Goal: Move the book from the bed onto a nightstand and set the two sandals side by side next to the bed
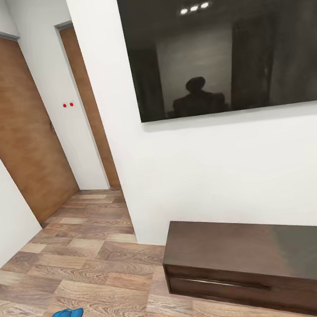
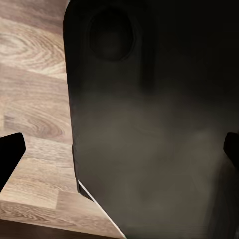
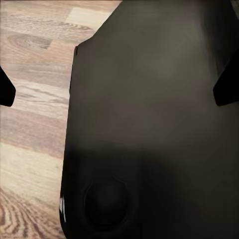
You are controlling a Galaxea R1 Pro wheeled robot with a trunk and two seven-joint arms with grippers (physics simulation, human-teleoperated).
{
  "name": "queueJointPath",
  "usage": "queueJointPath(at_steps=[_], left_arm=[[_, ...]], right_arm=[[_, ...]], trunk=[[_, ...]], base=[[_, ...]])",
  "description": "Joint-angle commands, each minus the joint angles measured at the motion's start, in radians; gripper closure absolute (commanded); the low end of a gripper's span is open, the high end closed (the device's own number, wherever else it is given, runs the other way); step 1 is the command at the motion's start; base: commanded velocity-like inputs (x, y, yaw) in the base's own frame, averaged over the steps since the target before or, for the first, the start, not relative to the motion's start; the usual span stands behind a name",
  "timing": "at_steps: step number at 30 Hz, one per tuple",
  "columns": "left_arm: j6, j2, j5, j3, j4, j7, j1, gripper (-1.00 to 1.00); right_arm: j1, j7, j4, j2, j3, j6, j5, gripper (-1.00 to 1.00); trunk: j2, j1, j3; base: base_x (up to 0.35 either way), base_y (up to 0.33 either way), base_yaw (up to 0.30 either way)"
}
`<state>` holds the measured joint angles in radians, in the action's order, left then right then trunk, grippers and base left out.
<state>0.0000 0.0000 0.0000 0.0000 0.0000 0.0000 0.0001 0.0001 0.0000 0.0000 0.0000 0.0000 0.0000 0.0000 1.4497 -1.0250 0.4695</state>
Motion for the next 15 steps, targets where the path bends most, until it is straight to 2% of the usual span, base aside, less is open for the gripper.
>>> queueJointPath(at_steps=[1,7,15], left_arm=[[0.004,-0.006,0.003,0.003,-0.006,-0.002,0.002,-1.00],[-0.003,-0.010,0.003,0.003,-0.040,-0.002,0.002,-1.00],[-0.008,-0.012,0.003,0.003,-0.047,-0.002,0.001,-1.00]], right_arm=[[-0.006,0.006,-0.006,-0.002,0.003,0.006,-0.001,-1.00],[-0.006,0.017,-0.040,-0.002,0.004,0.008,0.000,-1.00],[-0.006,0.017,0.000,-0.002,0.000,-0.003,-0.005,-1.00]], trunk=[[0.000,0.000,0.000],[0.000,0.000,0.000],[0.000,0.000,0.000]], base=[[0.000,0.000,0.000],[0.000,0.000,0.000],[0.000,0.000,0.000]])
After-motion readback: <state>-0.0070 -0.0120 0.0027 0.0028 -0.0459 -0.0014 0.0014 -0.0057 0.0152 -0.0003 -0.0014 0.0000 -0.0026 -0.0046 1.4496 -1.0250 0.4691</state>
